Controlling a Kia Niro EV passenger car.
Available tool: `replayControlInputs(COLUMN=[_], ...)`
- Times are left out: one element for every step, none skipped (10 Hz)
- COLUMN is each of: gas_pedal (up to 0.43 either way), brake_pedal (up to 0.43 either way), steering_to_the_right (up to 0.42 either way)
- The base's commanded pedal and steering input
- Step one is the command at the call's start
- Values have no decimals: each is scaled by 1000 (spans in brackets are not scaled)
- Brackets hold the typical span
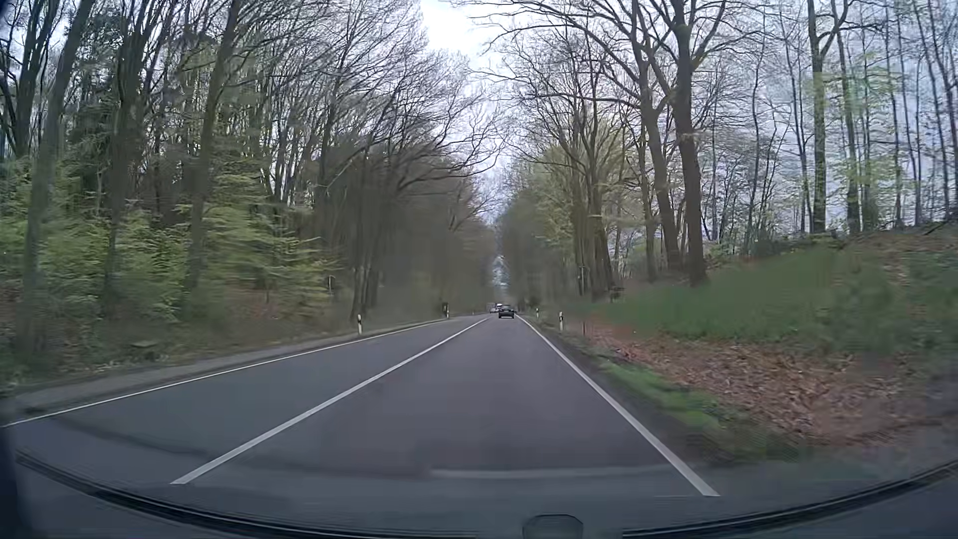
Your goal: Follow the waypoints while adhering to traffic rules and regulations
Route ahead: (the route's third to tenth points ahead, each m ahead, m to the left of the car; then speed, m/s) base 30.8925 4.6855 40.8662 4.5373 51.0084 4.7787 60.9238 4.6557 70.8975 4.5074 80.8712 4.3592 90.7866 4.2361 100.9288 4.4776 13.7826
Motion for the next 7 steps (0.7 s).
replayControlInputs(gas_pedal=[157, 169, 169, 169, 169, 169, 169], brake_pedal=[0, 0, 0, 0, 0, 0, 0], steering_to_the_right=[1, 1, 0, 0, -1, -1, -1])
